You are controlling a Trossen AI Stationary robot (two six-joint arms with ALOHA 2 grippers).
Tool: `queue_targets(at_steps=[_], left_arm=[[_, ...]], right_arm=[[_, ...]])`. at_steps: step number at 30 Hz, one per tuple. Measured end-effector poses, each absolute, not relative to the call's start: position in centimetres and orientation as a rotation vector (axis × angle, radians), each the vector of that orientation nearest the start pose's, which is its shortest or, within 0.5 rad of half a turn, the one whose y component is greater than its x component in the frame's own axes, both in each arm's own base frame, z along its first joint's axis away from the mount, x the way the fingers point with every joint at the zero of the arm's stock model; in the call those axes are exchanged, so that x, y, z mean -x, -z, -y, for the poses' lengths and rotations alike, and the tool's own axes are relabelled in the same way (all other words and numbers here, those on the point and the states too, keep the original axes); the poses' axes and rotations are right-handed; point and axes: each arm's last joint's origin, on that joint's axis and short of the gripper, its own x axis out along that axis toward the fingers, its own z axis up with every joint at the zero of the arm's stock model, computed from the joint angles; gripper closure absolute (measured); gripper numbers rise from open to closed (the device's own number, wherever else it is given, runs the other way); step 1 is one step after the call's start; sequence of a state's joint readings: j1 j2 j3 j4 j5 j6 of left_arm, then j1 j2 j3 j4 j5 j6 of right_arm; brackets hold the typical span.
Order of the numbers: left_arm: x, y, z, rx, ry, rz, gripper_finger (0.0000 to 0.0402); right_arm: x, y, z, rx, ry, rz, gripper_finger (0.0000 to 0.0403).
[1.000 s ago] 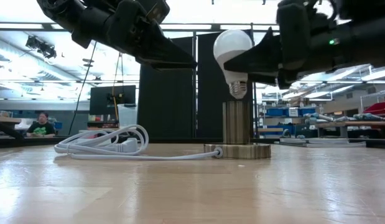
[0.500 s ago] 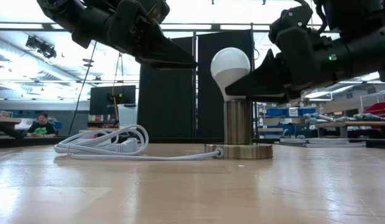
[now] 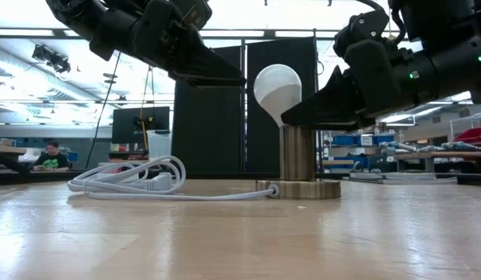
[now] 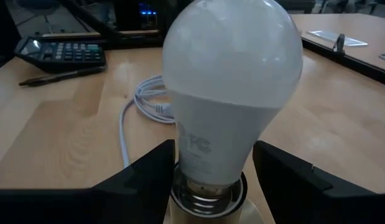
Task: Screw lightbulb
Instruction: Insert the lightbulb into the lamp
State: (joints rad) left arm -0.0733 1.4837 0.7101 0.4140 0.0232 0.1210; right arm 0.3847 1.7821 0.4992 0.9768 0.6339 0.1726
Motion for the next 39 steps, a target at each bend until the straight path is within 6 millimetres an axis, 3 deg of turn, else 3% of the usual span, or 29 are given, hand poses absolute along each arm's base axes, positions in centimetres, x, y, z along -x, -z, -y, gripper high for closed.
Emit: queue_targets(at_steps=[29,39], left_arm=[[-30.2,-20.1,2.4,-0.076,0.145,-0.394,0.0213],[-30.2,-20.1,2.4,-0.068,0.15,-0.395,0.0213]], right_arm=[[-27.1,-12.3,-10.6,0.05,0.231,-0.196,0.0176],[-26.3,-12.7,-11.7,0.114,0.302,-0.182,0.0176]])
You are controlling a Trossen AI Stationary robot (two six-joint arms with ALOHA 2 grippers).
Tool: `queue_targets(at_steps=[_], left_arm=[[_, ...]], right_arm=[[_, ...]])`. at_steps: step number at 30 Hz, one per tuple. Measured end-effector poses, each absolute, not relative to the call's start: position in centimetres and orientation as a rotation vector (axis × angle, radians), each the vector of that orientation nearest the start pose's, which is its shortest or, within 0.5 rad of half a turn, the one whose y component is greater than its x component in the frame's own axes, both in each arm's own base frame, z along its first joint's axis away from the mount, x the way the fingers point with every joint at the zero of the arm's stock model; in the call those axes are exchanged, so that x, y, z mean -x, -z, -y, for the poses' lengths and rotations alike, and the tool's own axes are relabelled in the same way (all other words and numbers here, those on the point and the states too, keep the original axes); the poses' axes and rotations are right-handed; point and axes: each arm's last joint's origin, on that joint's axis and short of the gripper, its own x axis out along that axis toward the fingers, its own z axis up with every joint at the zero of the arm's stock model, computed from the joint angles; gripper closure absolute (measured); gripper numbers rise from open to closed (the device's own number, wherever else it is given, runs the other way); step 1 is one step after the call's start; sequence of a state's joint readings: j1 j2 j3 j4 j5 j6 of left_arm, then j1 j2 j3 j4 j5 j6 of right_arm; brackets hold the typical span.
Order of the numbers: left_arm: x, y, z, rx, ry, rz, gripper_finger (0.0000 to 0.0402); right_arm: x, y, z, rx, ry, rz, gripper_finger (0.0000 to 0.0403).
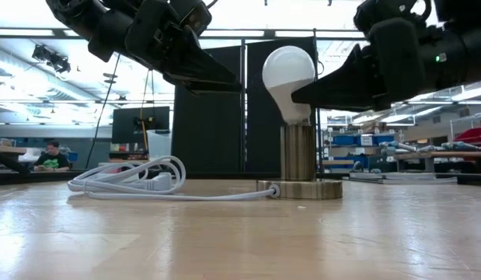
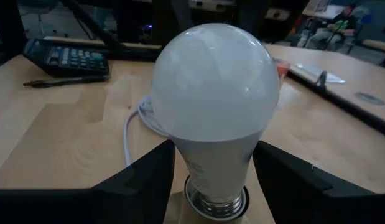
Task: Screw lightbulb
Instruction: Insert the lightbulb into the lamp
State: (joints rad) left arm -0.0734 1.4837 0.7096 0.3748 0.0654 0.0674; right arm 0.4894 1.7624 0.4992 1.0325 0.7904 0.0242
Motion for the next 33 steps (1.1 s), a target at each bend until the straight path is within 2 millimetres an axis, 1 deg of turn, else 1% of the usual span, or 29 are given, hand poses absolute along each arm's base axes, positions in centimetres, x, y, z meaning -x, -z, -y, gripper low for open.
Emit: queue_targets(at_steps=[5,18,26,33], left_arm=[[-30.2,-20.1,2.4,-0.067,0.15,-0.395,0.0213],[-30.2,-20.0,2.4,-0.045,0.157,-0.398,0.0213],[-30.2,-20.1,2.5,-0.044,0.161,-0.396,0.0213],[-30.2,-20.1,2.5,-0.044,0.165,-0.397,0.0213]], right_arm=[[-26.1,-12.9,-11.8,0.133,0.32,-0.198,0.0176],[-26.0,-12.3,-11.6,0.049,0.323,-0.237,0.0176],[-26.4,-12.3,-10.8,-0.001,0.347,-0.231,0.0176],[-26.4,-12.2,-10.7,-0.018,0.329,-0.249,0.0176]])
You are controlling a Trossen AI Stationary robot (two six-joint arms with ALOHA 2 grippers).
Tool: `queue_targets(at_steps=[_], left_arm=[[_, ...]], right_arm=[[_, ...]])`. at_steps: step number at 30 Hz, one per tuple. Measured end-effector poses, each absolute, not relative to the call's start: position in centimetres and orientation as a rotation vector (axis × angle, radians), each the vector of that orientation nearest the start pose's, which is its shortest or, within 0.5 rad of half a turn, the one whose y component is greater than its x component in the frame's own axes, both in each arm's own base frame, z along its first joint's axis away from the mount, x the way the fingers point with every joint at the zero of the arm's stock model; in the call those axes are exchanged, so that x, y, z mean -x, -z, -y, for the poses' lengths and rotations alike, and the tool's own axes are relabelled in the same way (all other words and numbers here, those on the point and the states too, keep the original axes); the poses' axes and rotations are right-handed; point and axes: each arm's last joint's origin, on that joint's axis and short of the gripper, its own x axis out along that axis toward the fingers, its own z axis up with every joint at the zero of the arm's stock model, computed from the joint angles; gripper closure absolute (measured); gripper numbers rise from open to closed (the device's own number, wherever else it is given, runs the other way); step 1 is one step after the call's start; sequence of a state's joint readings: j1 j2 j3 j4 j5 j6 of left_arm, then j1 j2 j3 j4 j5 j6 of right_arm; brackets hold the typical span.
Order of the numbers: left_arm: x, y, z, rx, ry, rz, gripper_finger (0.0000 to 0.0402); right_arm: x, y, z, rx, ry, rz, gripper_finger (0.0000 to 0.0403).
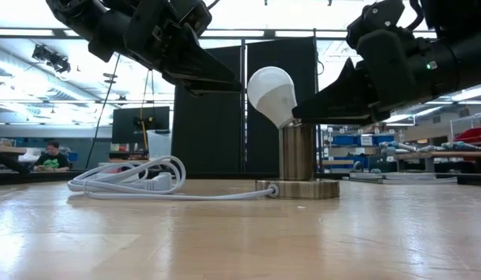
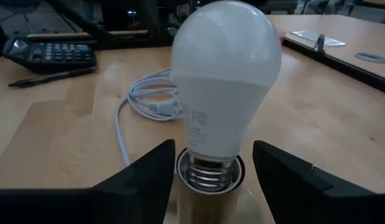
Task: Screw lightbulb
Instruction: Insert the lightbulb into the lamp
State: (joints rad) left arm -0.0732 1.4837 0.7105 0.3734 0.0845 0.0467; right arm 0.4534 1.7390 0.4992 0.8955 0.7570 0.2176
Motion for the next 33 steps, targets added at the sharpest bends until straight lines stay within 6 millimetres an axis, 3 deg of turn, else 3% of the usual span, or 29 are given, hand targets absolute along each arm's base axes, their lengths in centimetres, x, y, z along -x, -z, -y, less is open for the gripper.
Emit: queue_targets(at_steps=[7,19,28,33], left_arm=[[-30.2,-20.1,2.5,-0.046,0.166,-0.398,0.0213],[-30.4,-19.7,2.4,-0.043,0.133,-0.409,0.0213],[-30.4,-19.5,2.2,-0.048,0.088,-0.423,0.0213],[-30.2,-19.0,2.2,-0.048,0.087,-0.478,0.0213]], right_arm=[[-26.2,-12.3,-11.1,0.003,0.311,-0.255,0.0176],[-25.2,-14.3,-10.9,0.024,0.329,-0.277,0.0176],[-24.4,-17.3,-10.9,0.007,0.303,-0.26,0.0176],[-25.3,-20.4,-10.8,0.037,0.31,-0.311,0.0176]])
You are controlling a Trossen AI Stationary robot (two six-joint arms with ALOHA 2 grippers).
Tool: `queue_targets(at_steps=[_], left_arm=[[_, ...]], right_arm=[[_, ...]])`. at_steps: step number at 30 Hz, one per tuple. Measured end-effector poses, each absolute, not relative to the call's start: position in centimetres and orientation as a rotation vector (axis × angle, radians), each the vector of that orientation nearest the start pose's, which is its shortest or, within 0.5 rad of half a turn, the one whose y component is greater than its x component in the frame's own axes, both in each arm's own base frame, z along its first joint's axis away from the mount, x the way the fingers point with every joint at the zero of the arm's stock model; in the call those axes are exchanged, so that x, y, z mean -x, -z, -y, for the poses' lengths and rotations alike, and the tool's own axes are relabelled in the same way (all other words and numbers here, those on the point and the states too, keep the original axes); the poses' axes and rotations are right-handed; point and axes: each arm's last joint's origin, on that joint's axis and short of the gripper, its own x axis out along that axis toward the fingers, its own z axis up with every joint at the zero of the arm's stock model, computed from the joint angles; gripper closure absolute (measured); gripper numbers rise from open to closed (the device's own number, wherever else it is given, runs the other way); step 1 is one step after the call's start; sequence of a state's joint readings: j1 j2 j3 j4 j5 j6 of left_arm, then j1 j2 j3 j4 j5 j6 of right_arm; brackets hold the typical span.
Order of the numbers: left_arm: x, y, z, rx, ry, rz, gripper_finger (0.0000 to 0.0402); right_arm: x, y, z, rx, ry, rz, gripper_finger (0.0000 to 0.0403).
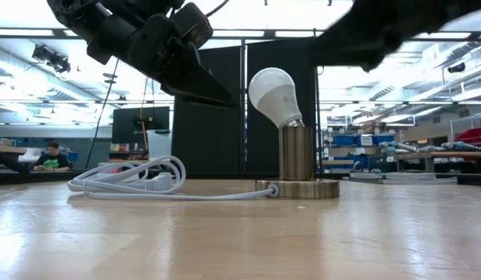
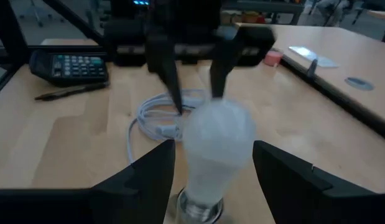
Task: Screw lightbulb
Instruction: Insert the lightbulb into the lamp
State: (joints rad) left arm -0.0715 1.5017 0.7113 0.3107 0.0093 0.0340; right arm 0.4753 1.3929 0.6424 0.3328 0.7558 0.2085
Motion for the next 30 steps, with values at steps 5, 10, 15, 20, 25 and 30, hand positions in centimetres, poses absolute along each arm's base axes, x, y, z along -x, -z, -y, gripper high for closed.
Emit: queue_targets(at_steps=[5,10,15,20,25,30], left_arm=[[-30.6,-18.1,2.2,-0.023,0.087,-0.49,0.0213],[-31.5,-16.5,2.4,-0.006,0.086,-0.488,0.0213],[-32.2,-15.5,2.4,-0.005,0.086,-0.462,0.0213],[-32.5,-14.9,2.4,-0.006,0.086,-0.464,0.0213],[-32.5,-14.8,2.4,-0.011,0.084,-0.467,0.0213],[-32.4,-14.7,2.4,-0.012,0.082,-0.486,0.0213]], right_arm=[[-27.0,-23.3,-10.1,0.016,0.268,-0.346,0.0176],[-28.7,-24.5,-9.5,0.029,0.249,-0.433,0.0176],[-29.8,-26.1,-8.6,0.03,0.24,-0.481,0.0171],[-30.3,-27.4,-7.8,0.027,0.187,-0.515,0.0145],[-31.4,-26.9,-6.7,-0.012,0.129,-0.574,0.0098],[-33.3,-26.7,-5.7,-0.017,0.094,-0.655,0.0047]])
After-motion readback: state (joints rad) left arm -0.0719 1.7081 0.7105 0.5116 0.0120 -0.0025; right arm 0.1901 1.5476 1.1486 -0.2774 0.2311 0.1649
